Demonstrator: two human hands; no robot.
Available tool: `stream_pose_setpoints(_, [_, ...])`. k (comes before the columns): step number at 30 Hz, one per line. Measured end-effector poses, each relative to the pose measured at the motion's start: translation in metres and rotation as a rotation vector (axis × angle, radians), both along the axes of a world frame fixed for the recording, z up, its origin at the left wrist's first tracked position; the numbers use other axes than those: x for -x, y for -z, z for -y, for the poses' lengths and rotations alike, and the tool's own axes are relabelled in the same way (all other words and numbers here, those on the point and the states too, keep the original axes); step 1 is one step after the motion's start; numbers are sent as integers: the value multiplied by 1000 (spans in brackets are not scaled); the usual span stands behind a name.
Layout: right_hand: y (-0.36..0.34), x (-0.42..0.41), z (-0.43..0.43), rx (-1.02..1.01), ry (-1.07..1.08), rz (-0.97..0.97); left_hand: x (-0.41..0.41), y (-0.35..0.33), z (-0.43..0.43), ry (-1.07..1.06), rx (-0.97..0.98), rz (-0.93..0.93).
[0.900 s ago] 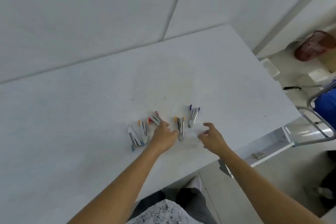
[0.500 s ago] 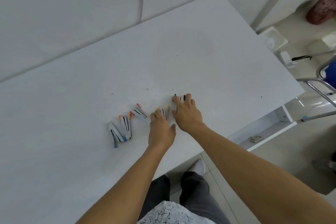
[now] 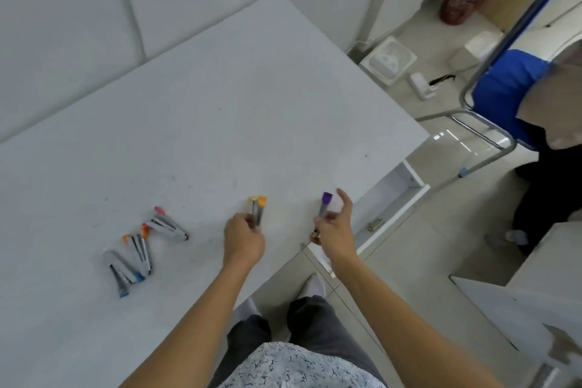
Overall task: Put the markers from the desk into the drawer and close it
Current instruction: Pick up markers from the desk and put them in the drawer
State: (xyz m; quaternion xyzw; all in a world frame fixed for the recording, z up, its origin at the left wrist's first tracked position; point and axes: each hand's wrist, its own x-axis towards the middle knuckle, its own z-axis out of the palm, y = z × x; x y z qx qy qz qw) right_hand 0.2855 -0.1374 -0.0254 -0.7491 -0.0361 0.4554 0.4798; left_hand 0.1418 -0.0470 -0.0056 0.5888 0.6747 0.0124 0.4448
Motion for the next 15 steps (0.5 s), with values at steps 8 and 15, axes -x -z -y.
stream_pose_setpoints(8, [14,-76,69,113,395,-405,-100,2,123,151,454,240])
stream_pose_setpoints(15, [42,-113,48,335,-52,-232,-142,43,122,-239,666,273])
